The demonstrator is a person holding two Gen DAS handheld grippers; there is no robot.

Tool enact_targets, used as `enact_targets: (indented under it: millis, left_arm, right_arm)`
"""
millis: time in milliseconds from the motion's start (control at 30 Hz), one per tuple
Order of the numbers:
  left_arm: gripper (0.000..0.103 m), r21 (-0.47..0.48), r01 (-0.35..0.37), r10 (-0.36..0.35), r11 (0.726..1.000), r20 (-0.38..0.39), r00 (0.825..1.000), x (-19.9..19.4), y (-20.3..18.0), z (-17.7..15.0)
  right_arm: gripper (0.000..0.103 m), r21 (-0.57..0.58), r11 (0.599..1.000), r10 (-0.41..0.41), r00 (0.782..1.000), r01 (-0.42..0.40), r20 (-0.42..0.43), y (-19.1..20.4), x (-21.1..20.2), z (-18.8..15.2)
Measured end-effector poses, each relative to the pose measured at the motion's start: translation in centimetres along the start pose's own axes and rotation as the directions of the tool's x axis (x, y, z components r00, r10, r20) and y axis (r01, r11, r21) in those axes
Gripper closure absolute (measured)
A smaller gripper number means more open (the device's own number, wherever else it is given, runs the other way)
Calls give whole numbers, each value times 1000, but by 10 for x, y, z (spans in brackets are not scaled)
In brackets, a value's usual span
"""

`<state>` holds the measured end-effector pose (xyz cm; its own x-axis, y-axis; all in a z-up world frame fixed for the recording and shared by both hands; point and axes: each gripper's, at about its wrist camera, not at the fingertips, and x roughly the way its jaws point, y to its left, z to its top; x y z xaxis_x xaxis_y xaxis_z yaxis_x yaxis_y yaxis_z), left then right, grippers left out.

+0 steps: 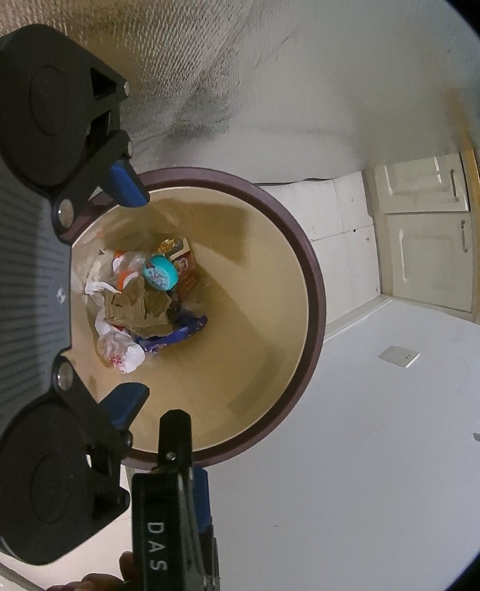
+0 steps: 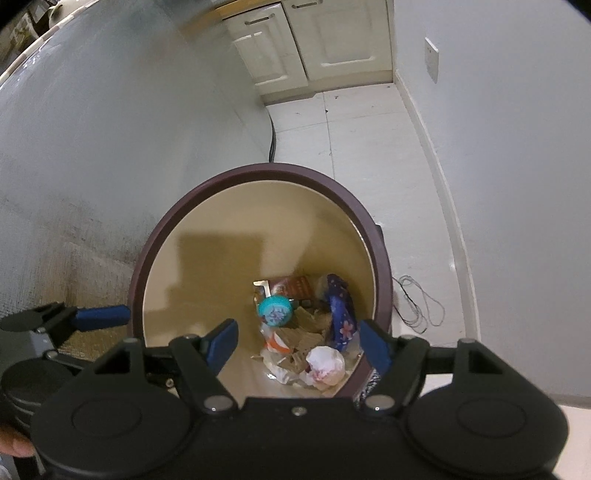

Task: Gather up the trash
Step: 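Open both tools to drop the cap and red bag into the bin, then move both open tools up from the bin back to the counter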

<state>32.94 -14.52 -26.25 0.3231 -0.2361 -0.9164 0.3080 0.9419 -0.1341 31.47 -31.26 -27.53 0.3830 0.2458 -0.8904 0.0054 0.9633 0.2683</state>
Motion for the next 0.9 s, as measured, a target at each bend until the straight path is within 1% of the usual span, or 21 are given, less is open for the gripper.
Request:
enact_targets:
  millis: [167, 400, 533, 633, 733, 767, 800, 900]
  left_arm:
    - [2, 0, -2, 2, 1000, 14, 1000, -9, -1, -1]
    - [0, -16, -15, 15, 1000, 23, 1000, -22, 2, -8]
    - [0, -30, -40, 40, 999, 27, 999, -29, 5, -12]
    - [0, -34, -52, 54, 998, 38, 998, -36, 6, -16]
    - [0, -36, -56, 58, 998, 49, 997, -43, 7, -20]
    - [0, -38, -59, 61, 998, 52, 997, -45, 8, -22]
    - [0, -39, -63, 65, 997, 56, 996, -48, 8, -23]
    - [0, -40, -71, 73, 997, 67, 995, -54, 8, -29]
  right_arm:
    - [26, -13, 1000, 2, 1000, -1, 18, 1, -12, -5]
    - [23, -26, 999, -22, 999, 24, 49, 3, -29, -12]
    - [22, -30, 999, -34, 997, 36, 64, 2, -38, -16]
    - [20, -35, 998, -46, 997, 49, 69, 2, -44, -20]
    - [17, -43, 997, -57, 995, 61, 78, 1, -49, -25]
    - [13, -46, 997, -60, 995, 64, 83, 1, -51, -27]
    - [7, -48, 996, -65, 994, 69, 89, 1, -53, -29]
    - [2, -51, 995, -75, 991, 81, 109, 1, -60, -35]
